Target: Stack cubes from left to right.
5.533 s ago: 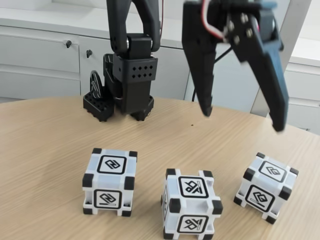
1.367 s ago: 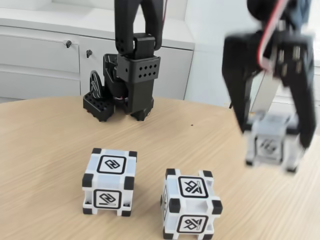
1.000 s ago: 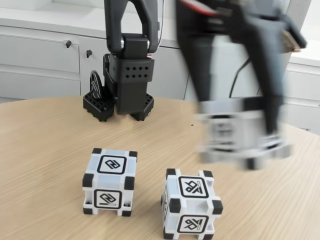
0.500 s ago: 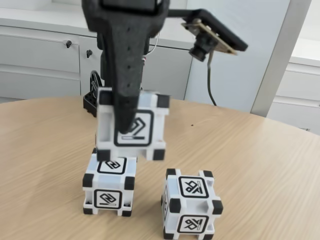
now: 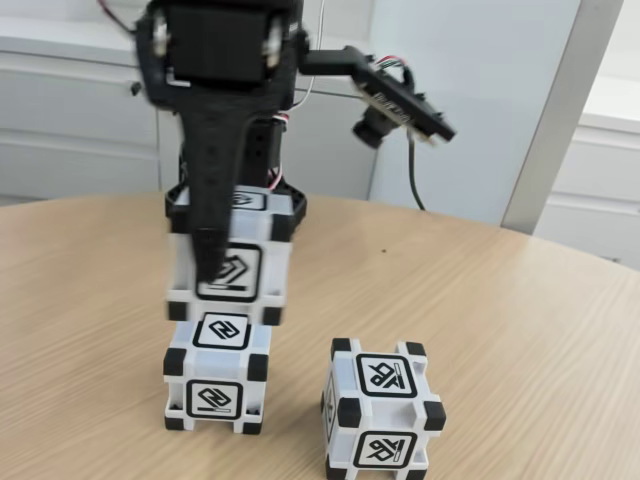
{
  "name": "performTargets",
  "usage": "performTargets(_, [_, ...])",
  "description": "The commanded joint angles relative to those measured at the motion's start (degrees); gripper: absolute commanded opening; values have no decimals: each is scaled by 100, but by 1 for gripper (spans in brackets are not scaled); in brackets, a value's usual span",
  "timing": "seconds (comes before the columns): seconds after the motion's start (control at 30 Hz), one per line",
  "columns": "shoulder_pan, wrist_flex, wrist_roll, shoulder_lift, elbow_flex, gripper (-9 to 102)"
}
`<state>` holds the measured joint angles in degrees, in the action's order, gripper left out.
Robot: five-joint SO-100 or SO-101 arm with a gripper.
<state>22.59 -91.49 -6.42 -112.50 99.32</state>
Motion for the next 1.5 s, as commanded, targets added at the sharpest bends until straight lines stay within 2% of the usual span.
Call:
performTargets(0.0, [246, 62, -26, -105, -26, 0])
performTargets(0.3, [352, 70, -308, 545, -62, 0])
performTargets(0.97, [53, 70, -712, 466, -35, 0])
performTargets(1.3, [-176, 70, -396, 510, -26, 0])
performTargets(1.37, [-176, 62, -360, 545, -26, 3])
performTargets(1.47, [-176, 44, -290, 554, -18, 18])
